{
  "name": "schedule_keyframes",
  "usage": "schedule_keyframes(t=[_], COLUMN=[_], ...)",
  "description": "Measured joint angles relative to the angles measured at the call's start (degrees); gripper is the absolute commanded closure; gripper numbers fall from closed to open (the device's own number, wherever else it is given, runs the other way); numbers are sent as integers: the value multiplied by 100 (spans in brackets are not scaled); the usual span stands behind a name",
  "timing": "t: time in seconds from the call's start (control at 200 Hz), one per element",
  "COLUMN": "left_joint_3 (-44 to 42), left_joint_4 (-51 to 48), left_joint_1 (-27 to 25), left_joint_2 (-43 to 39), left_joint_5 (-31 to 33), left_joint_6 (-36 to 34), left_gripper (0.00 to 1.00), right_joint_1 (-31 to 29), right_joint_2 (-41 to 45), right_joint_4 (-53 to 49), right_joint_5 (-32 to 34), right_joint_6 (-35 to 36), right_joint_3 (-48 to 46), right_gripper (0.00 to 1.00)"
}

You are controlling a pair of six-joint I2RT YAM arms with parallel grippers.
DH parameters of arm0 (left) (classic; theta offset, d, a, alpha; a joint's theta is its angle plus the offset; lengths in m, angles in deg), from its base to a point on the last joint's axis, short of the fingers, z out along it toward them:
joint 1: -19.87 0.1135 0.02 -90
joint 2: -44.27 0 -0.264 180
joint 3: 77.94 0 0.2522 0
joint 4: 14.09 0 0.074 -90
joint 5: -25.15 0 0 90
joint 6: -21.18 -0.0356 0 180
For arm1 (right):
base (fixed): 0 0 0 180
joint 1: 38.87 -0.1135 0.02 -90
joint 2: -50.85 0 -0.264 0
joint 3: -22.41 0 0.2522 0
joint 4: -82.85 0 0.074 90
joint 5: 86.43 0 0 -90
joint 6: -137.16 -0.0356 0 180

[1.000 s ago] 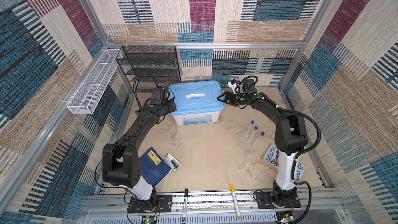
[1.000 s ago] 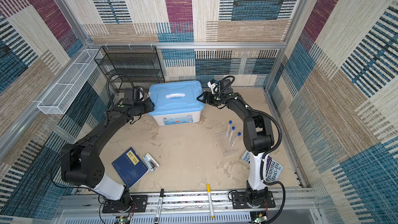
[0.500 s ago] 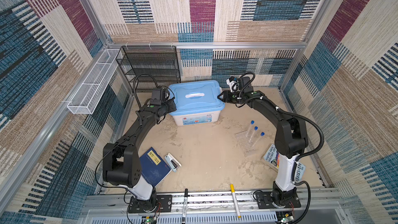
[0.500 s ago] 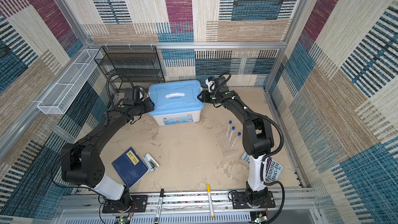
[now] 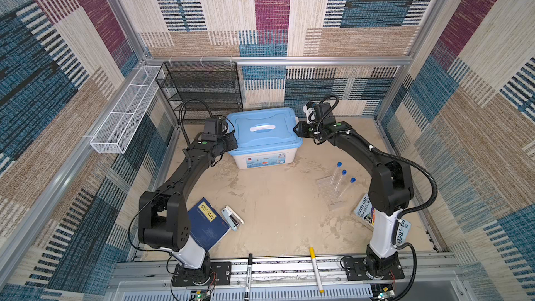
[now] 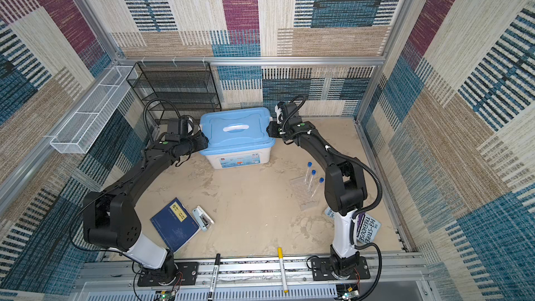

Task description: Organize the chemistry lab equipment

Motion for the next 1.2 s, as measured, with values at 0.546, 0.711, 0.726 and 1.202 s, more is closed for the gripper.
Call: schedule_keyframes(t=[0.546,0.711,0.726,1.202], left_joint_3=[289,501,501,199], left_joint_4=[-221,-341,-343,-544], left_joint_1=[-72,-28,-26,120], left_joint_2=[151,310,319,-1191], left_joint_5=[-83,-249,-273,238], left_joint_6=[118,116,116,-120], left_gripper=[39,34,33,4], right_joint_1=[-151,-188,-188,2], right_joint_2=[715,852,855,2634], right_joint_4=[-155,-151,-153,0], right_joint_5=[323,157,153,540], right_joint_6=[-192,-297,-297,-232], right_joint_3=[-601,-601,-601,-1305], right_gripper=[56,49,49,5])
